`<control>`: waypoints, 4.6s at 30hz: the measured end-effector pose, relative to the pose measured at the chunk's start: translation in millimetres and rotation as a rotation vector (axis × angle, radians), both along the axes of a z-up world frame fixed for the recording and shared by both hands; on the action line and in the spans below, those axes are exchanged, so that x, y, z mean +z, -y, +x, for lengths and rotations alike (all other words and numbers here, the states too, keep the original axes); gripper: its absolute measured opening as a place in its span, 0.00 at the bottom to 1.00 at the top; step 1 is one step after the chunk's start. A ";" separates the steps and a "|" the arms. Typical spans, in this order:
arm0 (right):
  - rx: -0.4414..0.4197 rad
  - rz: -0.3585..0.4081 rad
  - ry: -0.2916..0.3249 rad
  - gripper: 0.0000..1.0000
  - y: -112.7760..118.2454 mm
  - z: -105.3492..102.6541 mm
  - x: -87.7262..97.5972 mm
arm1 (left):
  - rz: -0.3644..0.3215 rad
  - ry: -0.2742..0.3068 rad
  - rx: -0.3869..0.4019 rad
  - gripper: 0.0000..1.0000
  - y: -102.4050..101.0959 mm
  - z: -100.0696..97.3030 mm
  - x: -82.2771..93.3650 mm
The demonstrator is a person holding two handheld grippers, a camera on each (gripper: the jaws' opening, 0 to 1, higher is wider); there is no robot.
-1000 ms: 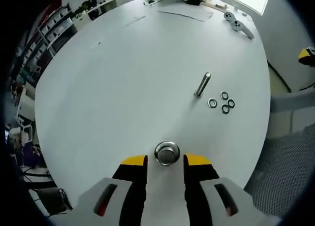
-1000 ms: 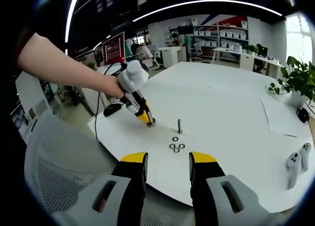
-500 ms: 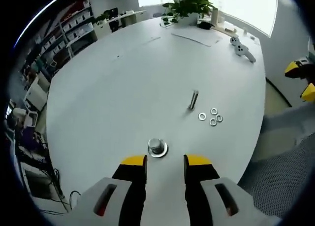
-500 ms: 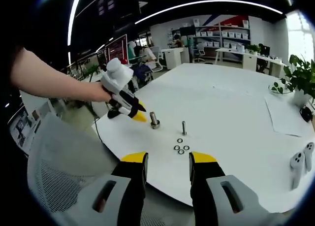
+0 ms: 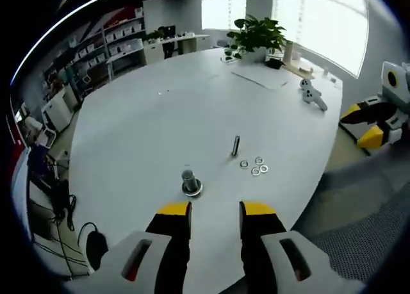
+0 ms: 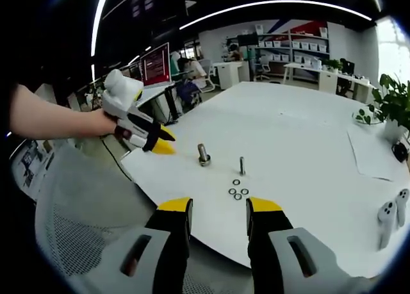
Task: Place the washer onto the threaded stud by aligning its center hole with the stud, sliding it down to the base, and recovering from edge contact or off-axis alignment until the washer reaches the visible bottom stop.
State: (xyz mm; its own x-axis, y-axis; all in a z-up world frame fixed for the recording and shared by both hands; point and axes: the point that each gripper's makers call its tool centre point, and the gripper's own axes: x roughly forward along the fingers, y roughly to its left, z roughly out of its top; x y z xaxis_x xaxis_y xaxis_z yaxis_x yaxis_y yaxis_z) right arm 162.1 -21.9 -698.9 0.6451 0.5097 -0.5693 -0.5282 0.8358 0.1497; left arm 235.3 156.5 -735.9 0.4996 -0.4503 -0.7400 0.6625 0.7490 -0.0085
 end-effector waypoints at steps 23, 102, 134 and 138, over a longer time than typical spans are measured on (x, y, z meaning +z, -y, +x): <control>0.008 -0.110 -0.033 0.36 5.1 -3.5 -13.5 | -0.166 0.084 0.117 0.28 -37.7 -36.8 46.4; -0.023 -0.243 -0.118 0.36 18.8 -8.0 -35.4 | -0.137 0.048 -0.003 0.28 -54.7 -80.0 26.8; 0.018 -0.280 -0.178 0.36 19.1 -13.6 -47.7 | -0.131 0.012 0.016 0.27 -56.1 -79.8 21.9; 0.026 -0.295 -0.165 0.36 17.4 -11.3 -44.0 | -0.137 0.019 0.024 0.27 -58.2 -77.5 23.8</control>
